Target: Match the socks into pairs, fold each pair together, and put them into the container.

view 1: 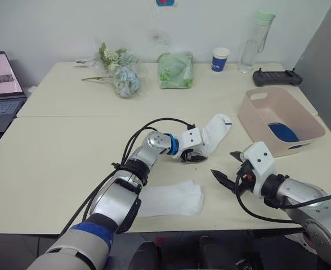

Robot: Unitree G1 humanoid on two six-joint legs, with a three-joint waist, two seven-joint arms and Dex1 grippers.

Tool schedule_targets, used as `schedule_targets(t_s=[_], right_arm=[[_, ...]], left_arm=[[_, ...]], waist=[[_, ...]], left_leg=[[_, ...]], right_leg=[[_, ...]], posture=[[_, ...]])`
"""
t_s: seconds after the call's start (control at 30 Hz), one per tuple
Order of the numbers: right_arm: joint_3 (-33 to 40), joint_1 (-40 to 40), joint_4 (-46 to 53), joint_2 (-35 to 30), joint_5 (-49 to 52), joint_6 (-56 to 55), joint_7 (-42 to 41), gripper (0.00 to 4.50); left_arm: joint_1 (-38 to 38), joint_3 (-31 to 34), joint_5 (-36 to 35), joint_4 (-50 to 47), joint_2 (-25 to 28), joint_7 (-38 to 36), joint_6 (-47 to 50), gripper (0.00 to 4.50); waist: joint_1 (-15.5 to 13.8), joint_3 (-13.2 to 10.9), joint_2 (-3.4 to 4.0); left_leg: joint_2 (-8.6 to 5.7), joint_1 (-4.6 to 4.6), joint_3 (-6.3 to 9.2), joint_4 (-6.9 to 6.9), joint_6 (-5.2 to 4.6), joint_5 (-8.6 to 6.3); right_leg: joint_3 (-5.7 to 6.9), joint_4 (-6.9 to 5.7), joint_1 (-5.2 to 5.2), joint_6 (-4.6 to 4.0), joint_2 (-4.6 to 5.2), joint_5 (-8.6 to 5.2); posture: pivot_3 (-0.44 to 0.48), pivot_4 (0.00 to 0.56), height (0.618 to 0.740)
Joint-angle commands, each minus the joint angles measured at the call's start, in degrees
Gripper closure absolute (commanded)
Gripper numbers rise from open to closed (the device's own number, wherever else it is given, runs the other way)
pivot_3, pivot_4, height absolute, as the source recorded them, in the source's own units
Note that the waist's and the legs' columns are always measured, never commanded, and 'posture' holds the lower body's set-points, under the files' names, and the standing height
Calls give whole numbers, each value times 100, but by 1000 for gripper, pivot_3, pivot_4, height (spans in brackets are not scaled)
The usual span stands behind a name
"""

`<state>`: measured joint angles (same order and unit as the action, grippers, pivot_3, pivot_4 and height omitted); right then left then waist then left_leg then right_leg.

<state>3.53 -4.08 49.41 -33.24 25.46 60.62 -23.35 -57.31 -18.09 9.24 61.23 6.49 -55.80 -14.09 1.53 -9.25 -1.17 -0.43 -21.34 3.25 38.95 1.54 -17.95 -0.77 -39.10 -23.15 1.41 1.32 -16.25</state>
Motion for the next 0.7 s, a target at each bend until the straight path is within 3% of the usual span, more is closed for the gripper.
schedule_targets(t_s=[0.03, 0.3, 0.47, 0.57, 0.7], right_arm=[[163, -76, 270, -25, 78, 24, 81, 0], [151, -89, 263, -28, 142, 30, 154, 0], [112, -101, 241, -31, 150, 1, 166, 0], [73, -124, 210, -21, 160, -19, 169, 0], [-11, -155, 187, -7, 188, -21, 148, 0]], left_arm=[[-135, -54, 181, 206, -72, 172, 263, 2099], [-212, 68, 89, 212, -30, 76, 347, 4470], [-21, 193, -202, -244, 244, -633, 307, 4470], [462, 397, -776, -1376, 800, -1637, 702, 4470], [1162, 517, -1137, -2718, 1585, -2164, 1449, 4470]], waist=[[-2, 1, -1], [5, 1, -1], [24, 1, -1], [50, 2, 1], [39, 2, 2]], left_leg=[[0, 1, 0, 0, 0, 0], [0, 6, -6, 1, 0, 0], [1, 8, -6, -1, 0, 0], [6, 11, -9, -4, 0, 0], [12, 10, 2, -5, 1, 1]], right_leg=[[0, -1, 1, 0, 0, 0], [-1, -2, 3, 2, 0, 1], [-2, -1, 3, 1, -3, 1], [-5, -4, -1, 1, -6, 1], [-14, -8, -3, 0, -7, 0]], posture=[[0, 150, 740], [0, 150, 740], [0, 150, 740], [0, 150, 740], [0, 150, 740]])
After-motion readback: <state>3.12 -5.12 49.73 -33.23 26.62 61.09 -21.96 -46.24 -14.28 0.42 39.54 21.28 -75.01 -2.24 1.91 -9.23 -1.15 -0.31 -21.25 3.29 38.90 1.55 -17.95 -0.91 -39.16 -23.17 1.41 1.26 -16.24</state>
